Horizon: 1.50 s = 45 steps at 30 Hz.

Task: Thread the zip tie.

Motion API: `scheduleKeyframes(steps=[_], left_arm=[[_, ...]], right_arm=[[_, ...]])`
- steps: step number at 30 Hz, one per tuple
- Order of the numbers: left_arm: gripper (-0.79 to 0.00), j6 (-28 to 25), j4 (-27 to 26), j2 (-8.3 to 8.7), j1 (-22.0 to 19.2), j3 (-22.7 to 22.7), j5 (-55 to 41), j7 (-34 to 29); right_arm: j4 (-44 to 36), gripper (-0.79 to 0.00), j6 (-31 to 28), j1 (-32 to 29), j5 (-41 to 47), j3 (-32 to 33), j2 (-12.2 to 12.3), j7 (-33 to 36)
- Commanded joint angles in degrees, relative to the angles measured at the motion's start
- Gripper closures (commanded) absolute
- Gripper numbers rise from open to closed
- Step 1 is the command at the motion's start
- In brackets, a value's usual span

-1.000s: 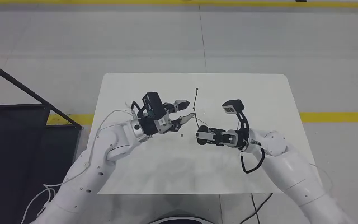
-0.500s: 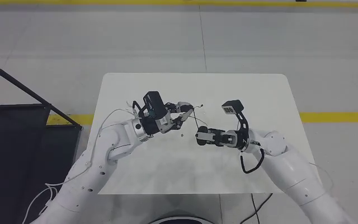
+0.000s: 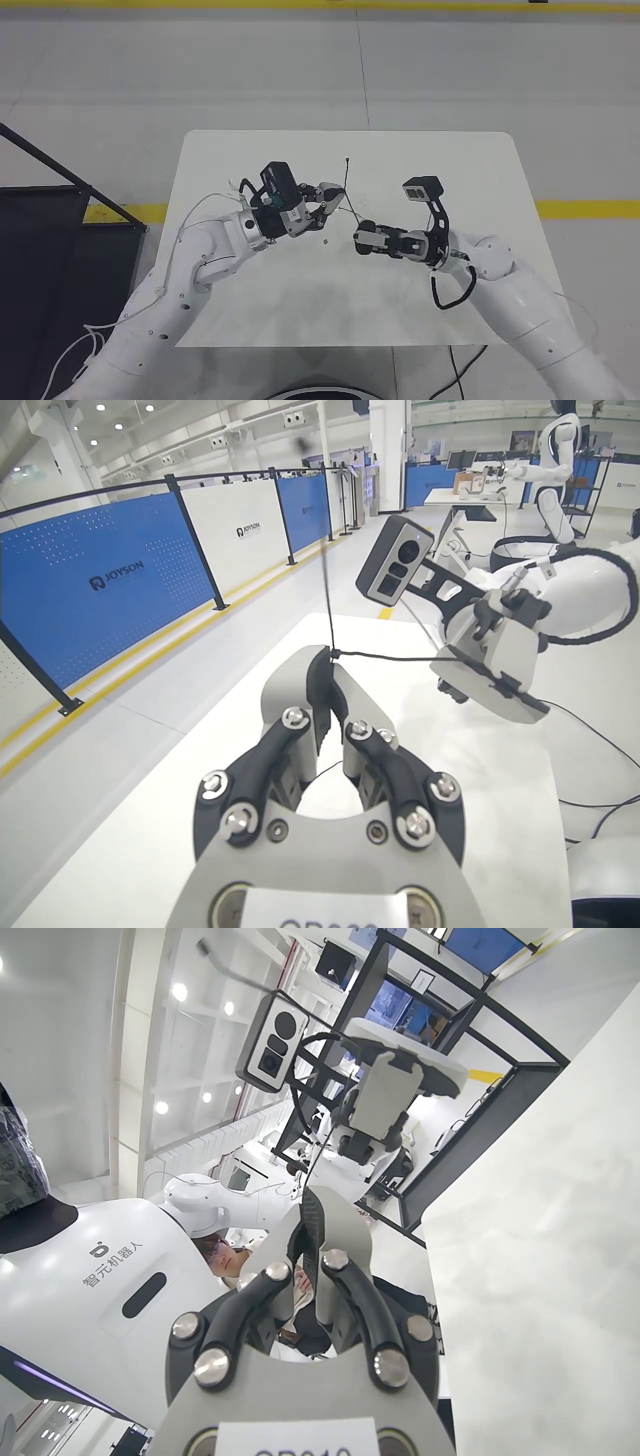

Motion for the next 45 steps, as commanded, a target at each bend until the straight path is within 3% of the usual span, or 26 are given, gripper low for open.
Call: scheduleKeyframes(steps=[1,22,45], left_arm=[[0.0,0.09,0.06,-0.03,-0.01,-0.01,0.26,-0.57],[0.0,-3.2,1.69,-0.19,0.06,1.18,3.61,-5.9],[0.0,-7.63,0.68,0.34,2.96,1.12,8.5,-5.74]], right_arm=[[-0.12,0.0,-0.29,-0.14,0.26,0.19,0.11,-0.29],[-1.42,0.0,-0.05,-1.8,4.64,3.13,0.69,-0.04],[-2.16,0.0,0.38,-4.33,7.2,8.15,0.54,0.38]])
